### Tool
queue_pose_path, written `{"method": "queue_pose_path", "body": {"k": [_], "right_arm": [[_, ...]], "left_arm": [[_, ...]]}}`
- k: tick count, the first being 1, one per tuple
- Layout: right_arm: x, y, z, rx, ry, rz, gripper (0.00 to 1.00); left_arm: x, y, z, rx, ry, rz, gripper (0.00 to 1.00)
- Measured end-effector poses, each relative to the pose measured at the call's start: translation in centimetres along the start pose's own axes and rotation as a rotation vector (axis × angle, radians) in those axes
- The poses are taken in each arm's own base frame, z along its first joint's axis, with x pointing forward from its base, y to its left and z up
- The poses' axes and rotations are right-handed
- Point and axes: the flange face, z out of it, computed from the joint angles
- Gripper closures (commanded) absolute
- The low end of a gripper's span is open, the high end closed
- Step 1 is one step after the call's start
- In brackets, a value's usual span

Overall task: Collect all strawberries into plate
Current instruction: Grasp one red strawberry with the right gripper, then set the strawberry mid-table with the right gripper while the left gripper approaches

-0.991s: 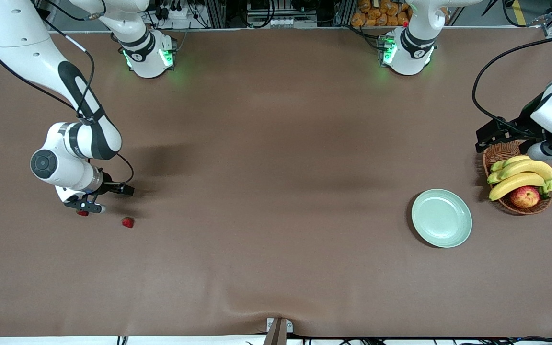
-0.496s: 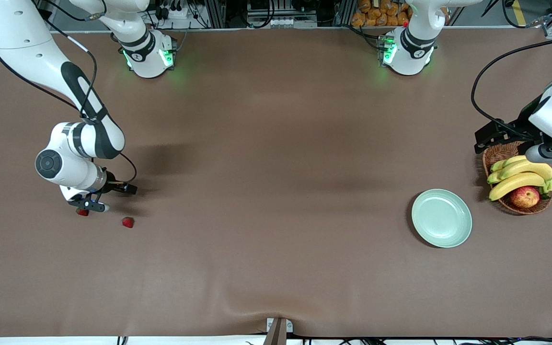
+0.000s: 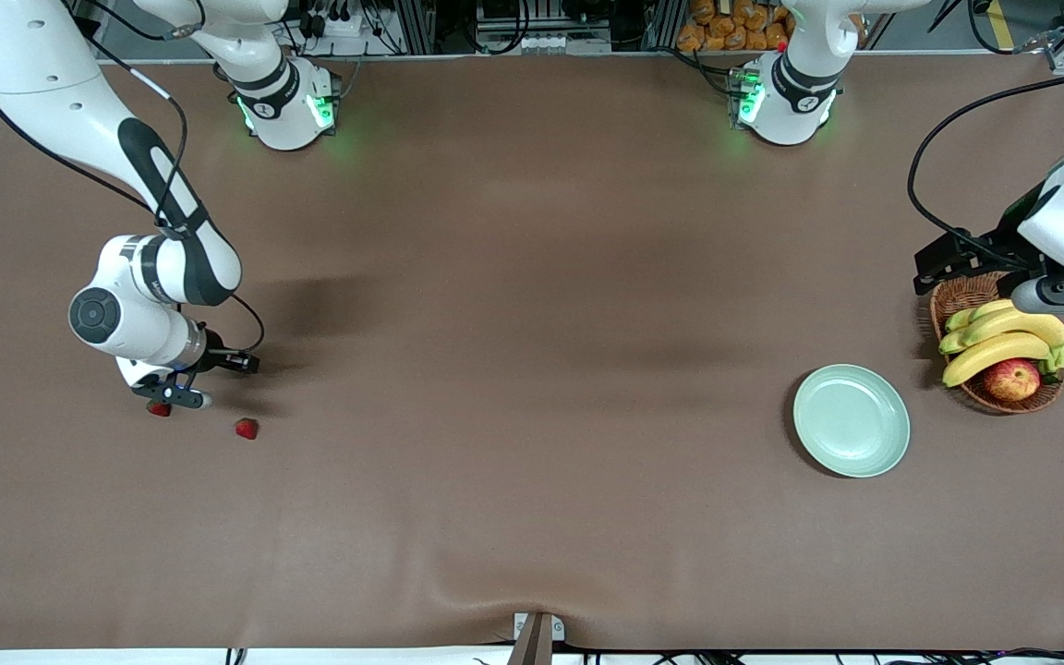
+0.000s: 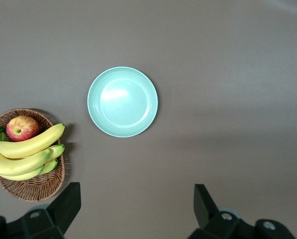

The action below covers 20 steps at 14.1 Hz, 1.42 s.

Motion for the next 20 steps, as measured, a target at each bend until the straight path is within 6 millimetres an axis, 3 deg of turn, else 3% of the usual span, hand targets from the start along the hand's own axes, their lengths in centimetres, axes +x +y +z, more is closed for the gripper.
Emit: {"method": "queue_pose_path", "body": {"k": [6, 9, 13, 17, 20], "right_arm": [[0.1, -0.5, -0.9, 0.003, 0.016, -0.008, 0.72], [-0.1, -3.8, -2.8, 0.024, 0.04, 0.006, 0.72], [-1.4, -13.9, -5.6, 0.076, 0.085, 0.056, 0.72], [-4.4, -26.5, -8.7, 0.142, 0.139, 0.11, 0.73], [-6.3, -36.2, -8.9, 0.212, 0.148, 0.182, 0.74]], "left_arm": [[0.1, 0.0, 0.4, 0.0, -0.007, 0.0, 0.0], [0.2, 0.0, 0.4, 0.0, -0.007, 0.0, 0.0], [0.3, 0.0, 0.7, 0.0, -0.015, 0.0, 0.0], [0.4, 0.0, 1.2, -0.001, -0.024, 0.001, 0.0], [0.6, 0.1, 1.8, -0.003, -0.033, 0.002, 0.0]]}}
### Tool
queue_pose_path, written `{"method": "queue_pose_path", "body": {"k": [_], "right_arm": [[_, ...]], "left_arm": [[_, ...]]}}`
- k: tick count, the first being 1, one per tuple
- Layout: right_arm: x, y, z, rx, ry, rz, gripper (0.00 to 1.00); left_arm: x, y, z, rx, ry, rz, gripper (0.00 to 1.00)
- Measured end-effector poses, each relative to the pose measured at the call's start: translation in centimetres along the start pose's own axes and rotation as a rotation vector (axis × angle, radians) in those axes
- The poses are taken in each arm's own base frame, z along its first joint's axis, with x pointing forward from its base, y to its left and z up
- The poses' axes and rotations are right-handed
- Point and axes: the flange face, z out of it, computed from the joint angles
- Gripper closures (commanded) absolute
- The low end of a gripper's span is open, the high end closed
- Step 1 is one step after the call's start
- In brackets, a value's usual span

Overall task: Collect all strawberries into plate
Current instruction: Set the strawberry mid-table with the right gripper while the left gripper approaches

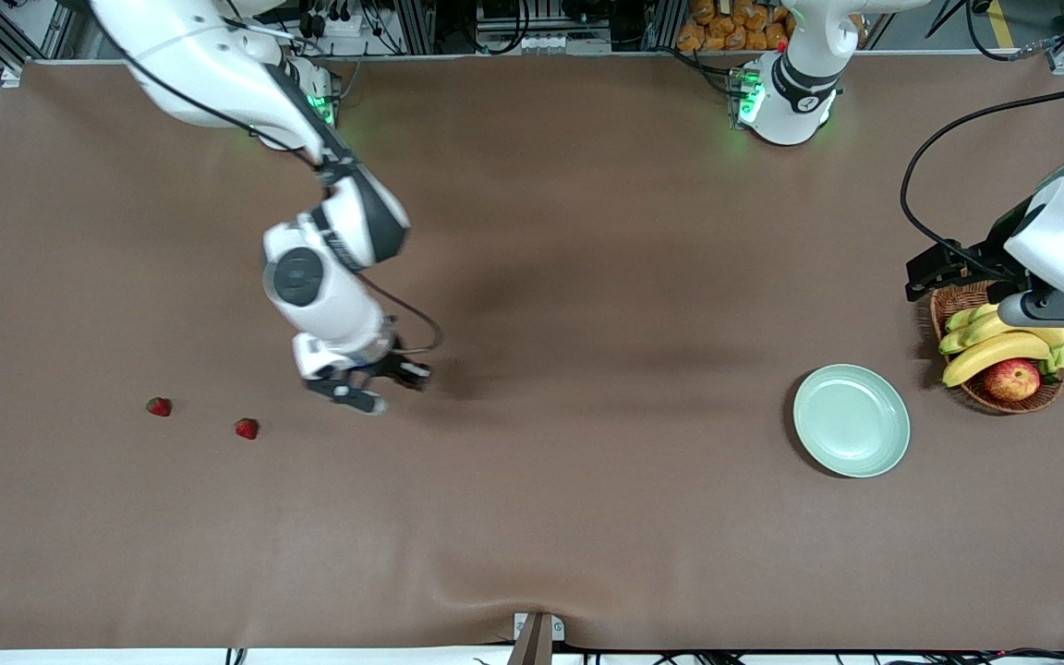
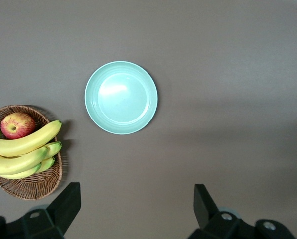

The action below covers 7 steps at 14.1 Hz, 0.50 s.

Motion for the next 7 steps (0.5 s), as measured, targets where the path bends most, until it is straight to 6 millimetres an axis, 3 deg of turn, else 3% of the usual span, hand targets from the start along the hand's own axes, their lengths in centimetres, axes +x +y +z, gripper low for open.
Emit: {"method": "queue_pose_path", "body": {"k": [3, 7], "right_arm": [[-2.4, -6.2, 2.7, 0.052, -0.007, 0.047, 0.75], [-7.0, -11.0, 6.0, 0.077, -0.033, 0.049, 0.75]], "left_arm": [[0.2, 0.9, 0.8, -0.021, -0.014, 0.009, 0.0], [0.6, 2.0, 1.9, -0.028, -0.034, 0.026, 0.0]]}}
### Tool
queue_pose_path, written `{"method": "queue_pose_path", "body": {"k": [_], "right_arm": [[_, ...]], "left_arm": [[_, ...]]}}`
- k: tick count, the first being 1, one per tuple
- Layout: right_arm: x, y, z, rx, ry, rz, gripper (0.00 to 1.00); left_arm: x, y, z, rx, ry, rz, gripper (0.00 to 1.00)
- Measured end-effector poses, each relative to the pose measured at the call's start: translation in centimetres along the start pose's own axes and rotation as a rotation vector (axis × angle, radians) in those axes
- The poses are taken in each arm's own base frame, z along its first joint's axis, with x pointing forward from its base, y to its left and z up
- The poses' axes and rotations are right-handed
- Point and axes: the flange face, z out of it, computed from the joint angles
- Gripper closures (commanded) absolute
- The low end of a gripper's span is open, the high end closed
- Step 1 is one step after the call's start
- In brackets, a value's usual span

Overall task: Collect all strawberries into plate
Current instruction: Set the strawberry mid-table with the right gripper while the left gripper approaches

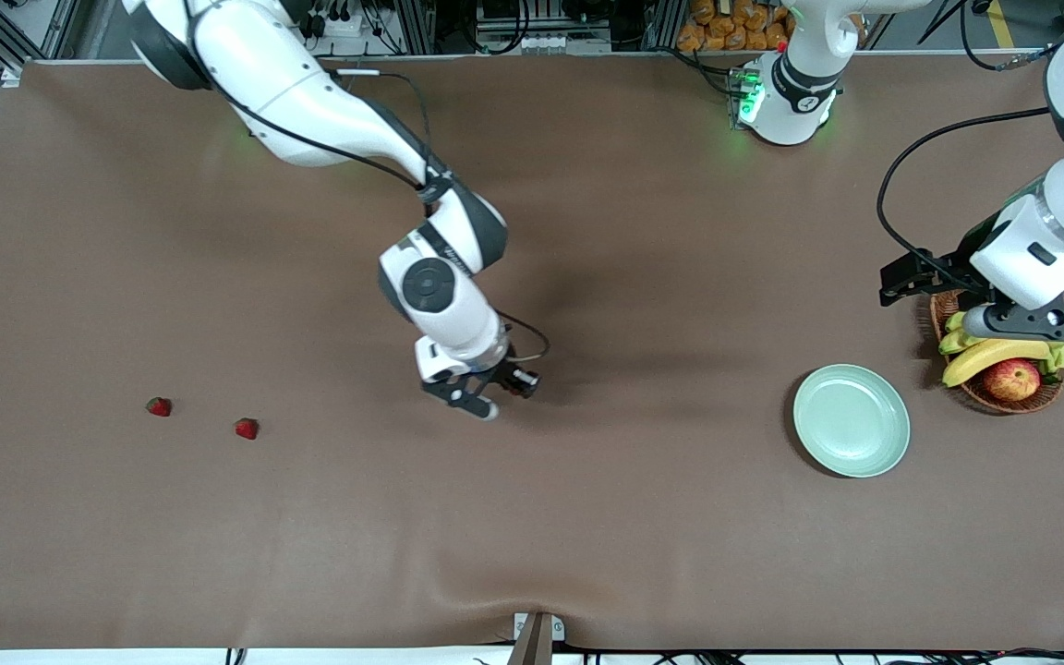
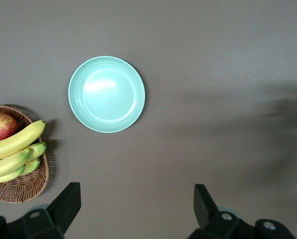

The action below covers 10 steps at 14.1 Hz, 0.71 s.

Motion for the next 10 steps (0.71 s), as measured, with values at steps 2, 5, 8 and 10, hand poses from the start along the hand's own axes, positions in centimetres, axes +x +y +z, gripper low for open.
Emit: {"method": "queue_pose_path", "body": {"k": [2, 5, 8, 10], "right_arm": [[-2.8, -1.4, 1.3, 0.002, -0.013, -0.026, 0.74], [-5.3, -2.3, 2.1, 0.0, -0.024, -0.037, 0.72], [-5.9, -2.1, 3.3, -0.013, -0.031, -0.037, 0.71], [-6.3, -1.9, 4.6, -0.014, -0.035, -0.036, 0.69]], "left_arm": [[0.3, 1.1, 1.0, -0.027, -0.019, 0.01, 0.0], [0.7, 3.4, 2.7, -0.043, -0.05, 0.023, 0.0], [0.9, 6.3, 4.4, -0.039, -0.079, 0.009, 0.0], [0.7, 9.2, 5.6, -0.034, -0.098, 0.029, 0.0]]}}
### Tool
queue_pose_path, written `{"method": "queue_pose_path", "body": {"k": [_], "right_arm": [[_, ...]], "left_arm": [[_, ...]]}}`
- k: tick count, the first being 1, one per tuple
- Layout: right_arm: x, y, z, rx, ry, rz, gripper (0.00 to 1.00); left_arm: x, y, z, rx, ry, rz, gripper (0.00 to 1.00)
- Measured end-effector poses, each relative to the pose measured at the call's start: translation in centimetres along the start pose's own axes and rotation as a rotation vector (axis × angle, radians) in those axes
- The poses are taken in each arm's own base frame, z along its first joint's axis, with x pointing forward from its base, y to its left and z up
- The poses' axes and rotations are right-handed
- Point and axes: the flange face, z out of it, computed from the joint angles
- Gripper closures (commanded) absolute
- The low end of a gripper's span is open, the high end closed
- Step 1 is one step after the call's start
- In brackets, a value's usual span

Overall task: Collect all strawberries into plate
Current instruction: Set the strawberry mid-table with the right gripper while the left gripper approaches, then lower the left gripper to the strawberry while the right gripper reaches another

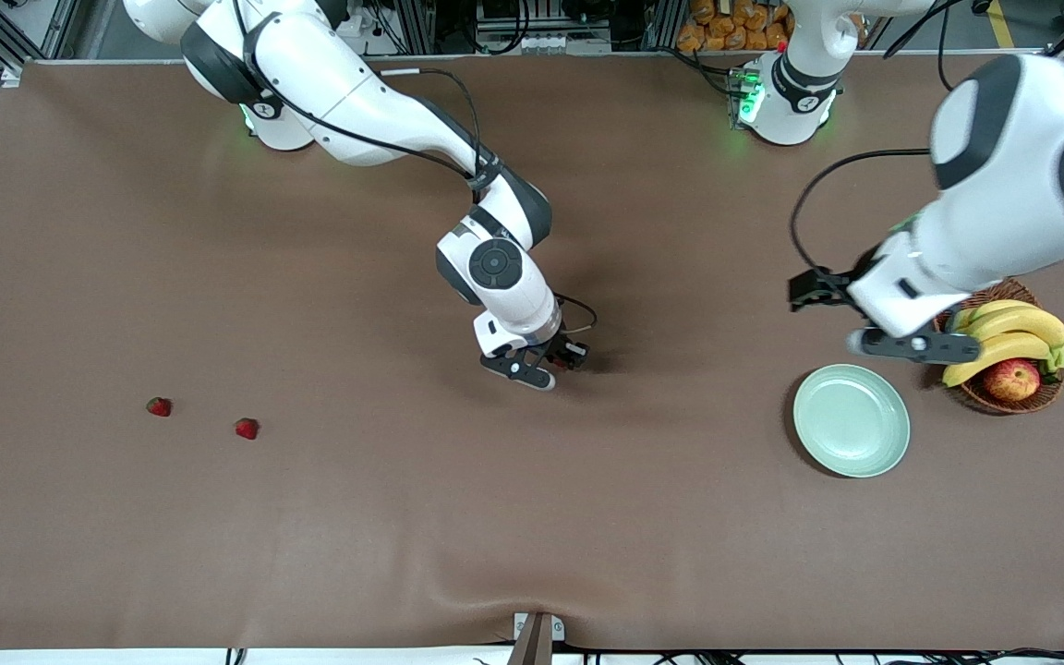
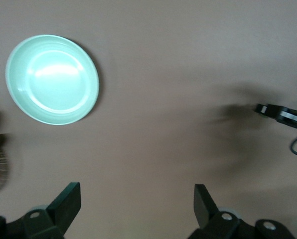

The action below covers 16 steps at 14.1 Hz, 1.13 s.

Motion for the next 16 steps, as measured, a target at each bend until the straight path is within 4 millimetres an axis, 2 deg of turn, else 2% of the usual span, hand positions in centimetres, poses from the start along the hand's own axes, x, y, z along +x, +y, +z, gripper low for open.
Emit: {"method": "queue_pose_path", "body": {"k": [1, 2, 3, 5, 7, 9, 12, 14, 16], "right_arm": [[-0.2, -0.2, 0.4, 0.003, -0.001, 0.004, 0.54], [-0.2, -0.4, 0.7, 0.009, 0.001, 0.009, 0.15], [-0.2, -0.7, 0.7, 0.015, 0.002, 0.016, 0.0], [0.1, -1.0, 0.6, 0.024, 0.007, 0.021, 0.0], [1.0, -1.0, 0.2, 0.029, 0.021, 0.028, 0.0], [3.4, -1.0, -1.2, 0.05, 0.048, 0.051, 0.0], [9.7, 0.7, -5.9, 0.017, 0.067, 0.089, 0.0], [14.3, 3.2, -10.4, -0.058, 0.05, 0.054, 0.0], [18.0, 6.3, -15.1, -0.139, 0.012, 0.012, 0.0]], "left_arm": [[0.1, 1.0, 0.7, 0.003, -0.011, 0.004, 0.0], [0.2, 1.4, 1.4, 0.004, -0.022, 0.006, 0.0], [0.6, 1.6, 2.1, 0.005, -0.03, 0.007, 0.0], [1.2, 2.2, 3.2, 0.003, -0.027, 0.01, 0.0], [1.2, 3.9, 4.2, 0.006, -0.032, -0.001, 0.0], [1.5, 5.3, 5.1, 0.005, -0.024, -0.011, 0.0], [2.4, 6.9, 7.3, 0.002, -0.018, -0.025, 0.0], [2.6, 8.9, 9.1, 0.001, -0.014, -0.041, 0.0], [2.9, 11.0, 10.7, -0.004, 0.001, -0.049, 0.0]]}}
